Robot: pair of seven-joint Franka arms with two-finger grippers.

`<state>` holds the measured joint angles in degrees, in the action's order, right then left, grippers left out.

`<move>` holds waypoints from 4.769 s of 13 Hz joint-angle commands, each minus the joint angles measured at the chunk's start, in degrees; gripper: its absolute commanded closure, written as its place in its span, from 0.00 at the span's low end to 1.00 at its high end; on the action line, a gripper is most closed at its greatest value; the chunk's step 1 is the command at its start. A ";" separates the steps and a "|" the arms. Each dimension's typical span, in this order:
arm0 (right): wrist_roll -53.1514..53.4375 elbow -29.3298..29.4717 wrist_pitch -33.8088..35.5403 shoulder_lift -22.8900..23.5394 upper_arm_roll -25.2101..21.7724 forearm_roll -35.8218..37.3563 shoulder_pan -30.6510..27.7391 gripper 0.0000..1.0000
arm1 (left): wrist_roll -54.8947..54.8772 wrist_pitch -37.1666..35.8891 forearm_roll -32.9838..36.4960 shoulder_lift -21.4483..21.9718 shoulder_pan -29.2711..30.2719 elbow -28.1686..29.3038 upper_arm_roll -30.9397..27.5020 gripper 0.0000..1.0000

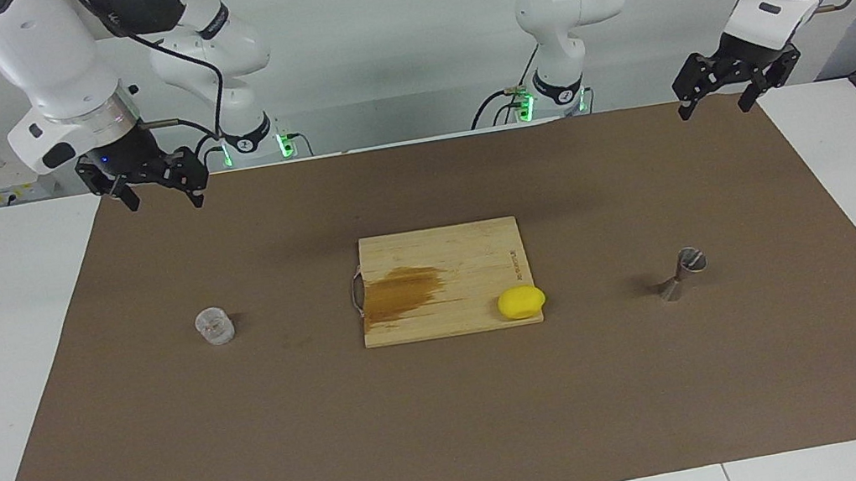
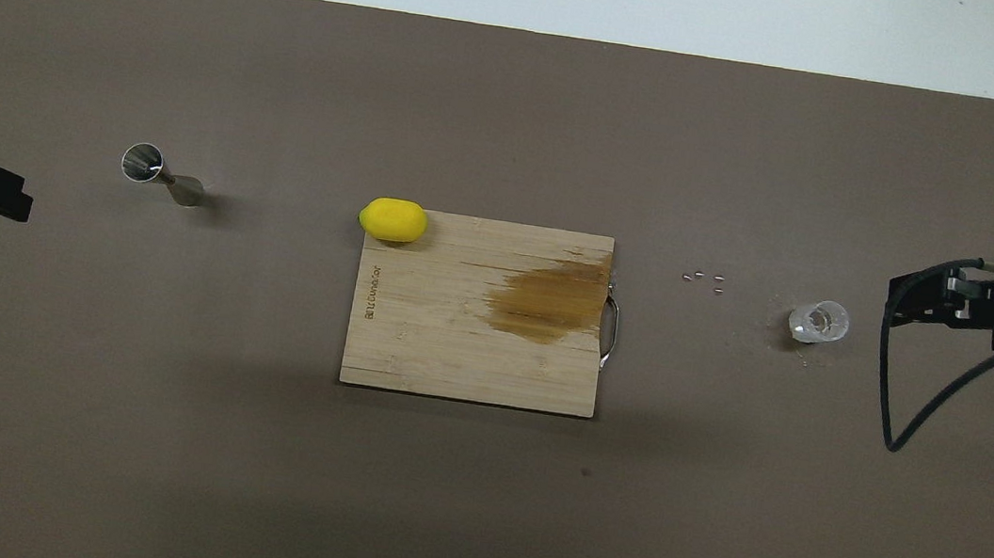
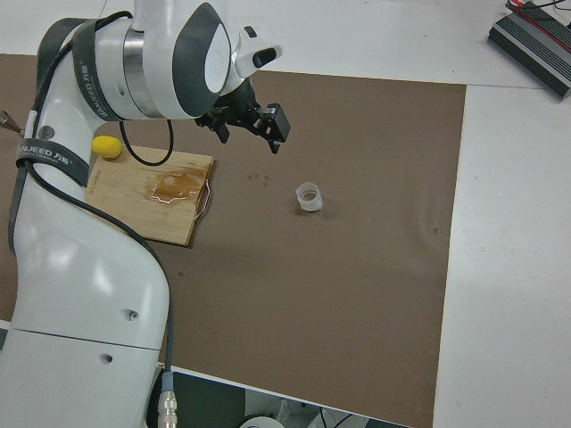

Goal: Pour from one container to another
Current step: 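Reach the left gripper toward the small metal cup, then close the left gripper around the small metal cup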

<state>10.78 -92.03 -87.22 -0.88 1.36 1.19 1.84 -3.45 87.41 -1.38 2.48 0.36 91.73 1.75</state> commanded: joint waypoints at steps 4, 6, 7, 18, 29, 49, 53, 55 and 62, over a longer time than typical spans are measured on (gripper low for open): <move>0.29 -0.87 0.03 -0.70 0.31 -0.31 -0.61 0.00 | -0.24 -2.07 -0.03 -0.28 0.09 -0.41 0.71 0.00; 0.29 -0.87 0.03 -0.70 0.40 -0.31 -0.61 0.00 | -0.07 -1.19 -0.12 -0.37 -0.09 -0.32 0.88 0.00; 0.29 -0.87 0.03 -0.70 0.31 -0.31 -0.61 0.01 | 0.28 -0.58 -0.03 -0.37 -0.88 -0.06 0.88 0.00; 0.29 -0.87 0.03 -0.70 0.40 -0.31 -0.61 0.00 | 25.47 -5.32 -13.45 -7.48 2.63 4.16 -2.88 0.00; 0.29 -0.87 0.03 -0.70 0.31 -0.31 -0.61 0.00 | 65.11 27.60 -51.57 -5.56 2.46 27.08 -14.32 0.00; 0.29 -0.87 0.03 -0.70 0.31 -0.31 -0.61 0.00 | 66.03 49.09 -87.92 -10.65 -2.47 35.98 -13.27 0.12; 0.29 -0.87 0.03 -0.70 0.31 -0.31 -0.61 0.00 | 65.15 50.23 -91.08 -10.65 -3.34 35.98 -13.18 0.15; 0.29 -0.87 0.03 -0.70 0.31 -0.31 -0.61 0.00 | 64.88 50.93 -91.52 -10.74 -3.43 35.98 -12.92 0.15; 0.29 -0.87 0.03 -0.70 0.31 -0.31 -0.61 0.00 | 64.53 51.81 -93.90 -10.74 -3.70 35.89 -12.48 0.20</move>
<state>10.78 -92.03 -87.22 -0.88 1.36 1.18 1.84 62.42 137.53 -93.48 -8.33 -2.52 127.18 -10.70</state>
